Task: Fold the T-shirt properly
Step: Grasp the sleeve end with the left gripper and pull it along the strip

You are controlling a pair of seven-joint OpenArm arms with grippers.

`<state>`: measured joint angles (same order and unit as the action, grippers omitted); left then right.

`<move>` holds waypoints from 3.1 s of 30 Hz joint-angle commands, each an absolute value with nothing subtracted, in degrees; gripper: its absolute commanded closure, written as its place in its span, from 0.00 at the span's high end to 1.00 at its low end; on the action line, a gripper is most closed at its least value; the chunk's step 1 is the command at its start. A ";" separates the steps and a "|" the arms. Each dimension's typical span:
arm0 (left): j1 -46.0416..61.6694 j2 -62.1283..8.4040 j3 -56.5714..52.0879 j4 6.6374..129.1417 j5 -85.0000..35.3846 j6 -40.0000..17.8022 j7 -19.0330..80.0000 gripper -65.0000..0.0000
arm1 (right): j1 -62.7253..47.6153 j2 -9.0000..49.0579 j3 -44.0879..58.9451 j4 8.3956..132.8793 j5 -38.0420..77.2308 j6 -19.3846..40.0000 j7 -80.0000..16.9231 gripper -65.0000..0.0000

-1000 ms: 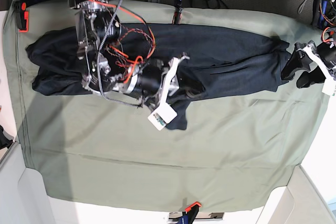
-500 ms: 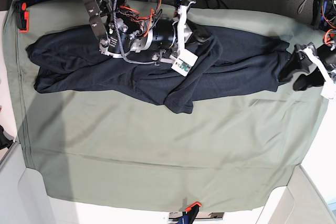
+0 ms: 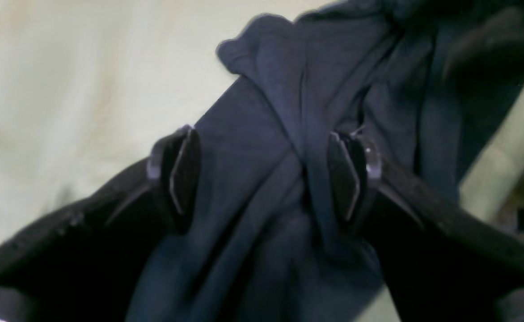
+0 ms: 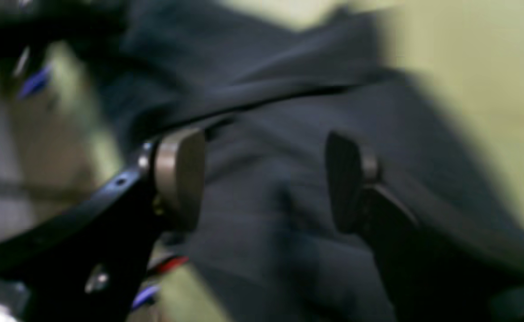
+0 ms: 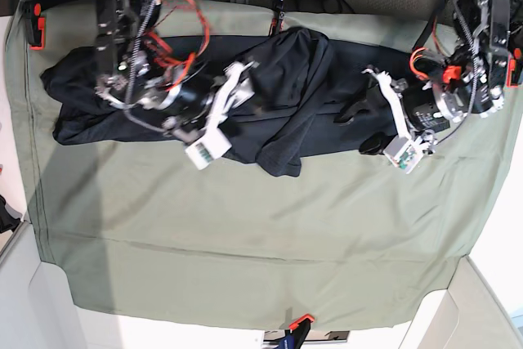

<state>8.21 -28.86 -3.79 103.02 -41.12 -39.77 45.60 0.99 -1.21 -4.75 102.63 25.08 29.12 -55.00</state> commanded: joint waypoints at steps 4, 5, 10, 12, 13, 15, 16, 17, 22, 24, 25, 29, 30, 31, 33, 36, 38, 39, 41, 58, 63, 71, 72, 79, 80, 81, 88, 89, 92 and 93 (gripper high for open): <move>0.60 -27.03 0.19 97.54 -41.15 -40.00 44.36 0.71 | 1.72 -1.56 5.56 103.59 26.63 29.12 -53.56 0.64; -0.91 -26.11 1.10 96.18 -40.34 -40.00 44.34 0.71 | 1.69 -1.39 8.10 103.59 27.38 29.12 -53.58 0.64; -6.09 -21.80 4.10 88.66 -38.26 -40.00 44.31 0.71 | 1.48 1.89 16.05 103.59 30.57 29.12 -53.58 0.64; -6.72 -20.58 4.60 86.15 -38.26 -40.00 44.31 0.71 | 1.06 3.18 17.50 103.57 31.09 29.12 -53.58 0.64; -6.83 -19.94 4.60 85.34 -38.26 -40.00 44.07 0.71 | 1.04 3.81 17.89 103.53 31.05 29.12 -53.63 0.64; -6.81 -18.92 4.60 84.64 -38.30 -40.00 43.31 0.71 | 1.08 5.21 18.09 103.26 31.05 29.12 -53.56 0.64; -6.81 -18.48 4.60 84.62 -38.28 -40.00 43.31 0.71 | 1.08 5.80 18.09 103.26 31.07 29.12 -53.54 0.64; -6.81 -17.91 4.60 84.64 -38.15 -40.00 43.35 0.71 | 1.08 6.26 18.09 103.26 31.05 29.12 -53.54 0.64; -6.76 -16.19 4.67 84.58 -34.41 -40.00 43.27 0.71 | 1.04 6.94 18.09 103.22 31.07 29.10 -53.60 0.64; -6.63 -15.97 5.37 84.31 -33.41 -40.00 42.92 0.71 | 1.06 6.94 18.09 103.22 31.07 29.10 -53.58 0.64; -6.55 -16.03 6.20 84.20 -32.40 -40.00 42.44 0.71 | 1.08 6.94 18.09 103.22 31.07 29.12 -53.58 0.64; -6.66 -16.03 9.72 84.18 -25.74 -40.00 39.20 0.71 | 1.06 6.94 18.09 103.22 31.05 29.12 -53.58 0.64; -6.66 -16.03 10.37 84.18 -24.21 -40.00 38.26 0.70 | 1.06 6.94 18.09 103.22 31.05 29.12 -53.58 0.64; -6.66 -16.03 10.92 84.18 -22.76 -40.00 37.43 0.66 | 1.06 6.94 18.09 103.22 31.05 29.12 -53.60 0.64; -6.66 -16.03 11.42 84.18 -21.02 -40.00 36.84 0.48 | 1.06 6.94 18.09 103.22 31.07 29.12 -53.58 0.64; -6.83 -16.05 11.40 84.18 -20.93 -40.00 36.84 0.18 | 1.08 6.94 18.09 103.22 31.05 29.12 -53.58 0.64; -7.07 -16.08 11.38 84.20 -20.99 -40.00 36.86 0.15 | 1.08 6.94 18.09 103.22 31.07 29.12 -53.58 0.64; -7.20 -16.10 11.38 84.23 -20.99 -40.00 36.88 0.15 | 1.08 6.94 18.09 103.22 31.05 29.12 -53.58 0.64; -7.44 -16.25 11.29 84.84 -21.39 -40.00 37.19 0.15 | 1.06 6.96 18.09 103.15 31.00 29.12 -53.60 0.64; -6.31 -27.40 5.89 99.44 -34.96 -40.00 49.30 0.00 | 1.06 6.94 18.09 102.94 30.85 29.15 -53.56 0.64; -3.22 -31.90 -1.26 102.74 -45.80 -40.00 56.01 0.00 | 1.08 6.96 18.09 102.67 30.81 29.15 -53.10 0.64; 3.60 -36.25 -8.34 104.33 -48.90 -40.00 57.04 0.00 | 1.10 6.96 18.09 101.75 30.83 29.17 -52.51 0.64; 4.36 -36.56 -8.54 104.36 -49.08 -40.00 57.30 0.00 | 1.10 6.94 18.09 101.75 30.85 29.15 -52.49 0.64; 7.99 -38.65 -8.71 104.33 -48.82 -40.00 60.55 0.00 | 1.08 6.94 18.09 101.75 30.83 29.15 -52.51 0.64; 8.38 -38.98 -8.71 104.29 -48.56 -40.00 61.06 0.00 | 1.08 6.94 18.09 101.75 30.83 29.15 -52.51 0.64; 8.78 -39.31 -8.71 104.29 -47.90 -40.00 61.17 0.00 | 1.08 6.94 18.09 101.75 30.83 29.15 -52.53 0.64; 9.23 -40.16 -8.71 98.85 -43.83 -40.00 61.08 0.00 | 1.08 6.94 18.09 101.75 30.85 29.15 -52.53 0.64; 9.23 -40.16 -8.71 97.49 -43.88 -40.00 60.84 0.00 | 1.08 6.94 18.09 101.75 30.85 29.15 -52.53 0.64; 9.23 -40.16 -8.71 94.28 -43.88 -40.00 60.40 0.00 | 1.08 6.94 18.09 101.75 30.85 29.15 -52.53 0.64; 9.23 -40.16 -8.71 93.71 -43.86 -40.00 60.40 0.11 | 1.08 6.94 18.09 101.75 30.85 29.15 -52.53 0.64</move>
